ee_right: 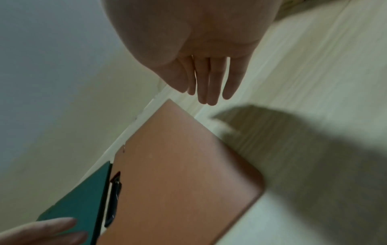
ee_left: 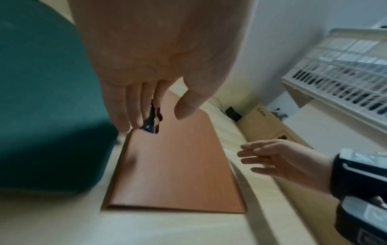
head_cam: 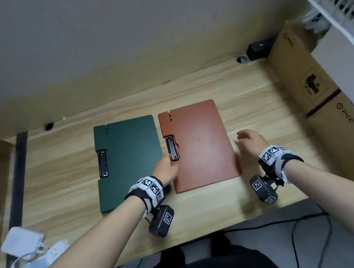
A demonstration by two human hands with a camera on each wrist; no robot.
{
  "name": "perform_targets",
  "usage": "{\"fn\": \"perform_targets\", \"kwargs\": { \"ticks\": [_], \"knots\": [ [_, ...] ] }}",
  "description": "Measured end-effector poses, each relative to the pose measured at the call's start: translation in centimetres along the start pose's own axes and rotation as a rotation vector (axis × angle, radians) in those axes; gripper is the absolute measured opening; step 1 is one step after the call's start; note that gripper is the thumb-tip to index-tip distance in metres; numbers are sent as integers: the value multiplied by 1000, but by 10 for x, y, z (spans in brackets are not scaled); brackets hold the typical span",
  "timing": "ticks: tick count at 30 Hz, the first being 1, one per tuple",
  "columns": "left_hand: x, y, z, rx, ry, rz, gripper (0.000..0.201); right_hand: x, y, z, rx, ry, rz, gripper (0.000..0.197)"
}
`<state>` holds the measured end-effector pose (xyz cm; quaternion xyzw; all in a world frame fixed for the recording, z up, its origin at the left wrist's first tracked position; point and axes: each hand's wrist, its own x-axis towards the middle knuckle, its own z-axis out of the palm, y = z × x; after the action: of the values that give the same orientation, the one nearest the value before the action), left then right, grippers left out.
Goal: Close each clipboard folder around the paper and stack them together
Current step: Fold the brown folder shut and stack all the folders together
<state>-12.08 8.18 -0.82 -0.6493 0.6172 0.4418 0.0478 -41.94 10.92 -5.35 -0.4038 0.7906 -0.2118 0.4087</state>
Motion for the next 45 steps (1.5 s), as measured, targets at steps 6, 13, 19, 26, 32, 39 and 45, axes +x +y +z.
{"fn": "perform_targets", "kwargs": {
  "ticks": [6, 13, 19, 26, 32, 39, 45],
  "knots": [
    [16, -10, 26, -159, -36, -199, 70, -13, 0, 32, -76, -36, 37, 45],
    [23, -7, 9, -533, 9, -290, 31, -17, -5, 36, -61, -42, 125, 59],
    [13, -36, -25, -792, -10, -274, 49, -26, -28, 69, -2, -100, 96, 55],
    [-2, -117, -95, -785, 131, -226, 48, -22, -96, 143, -36, -174, 37, 54],
    [-15, -176, -132, -88, 302, -173, 56, -27, -143, 203, -267, -231, 13, 46],
    [-3, -209, -133, -30, 159, -59, 47, -22, -157, 221, -342, -188, 16, 37],
    [15, -216, -151, -126, 163, -45, 22, -3, -162, 220, -302, -153, -6, 31]
  ]
}}
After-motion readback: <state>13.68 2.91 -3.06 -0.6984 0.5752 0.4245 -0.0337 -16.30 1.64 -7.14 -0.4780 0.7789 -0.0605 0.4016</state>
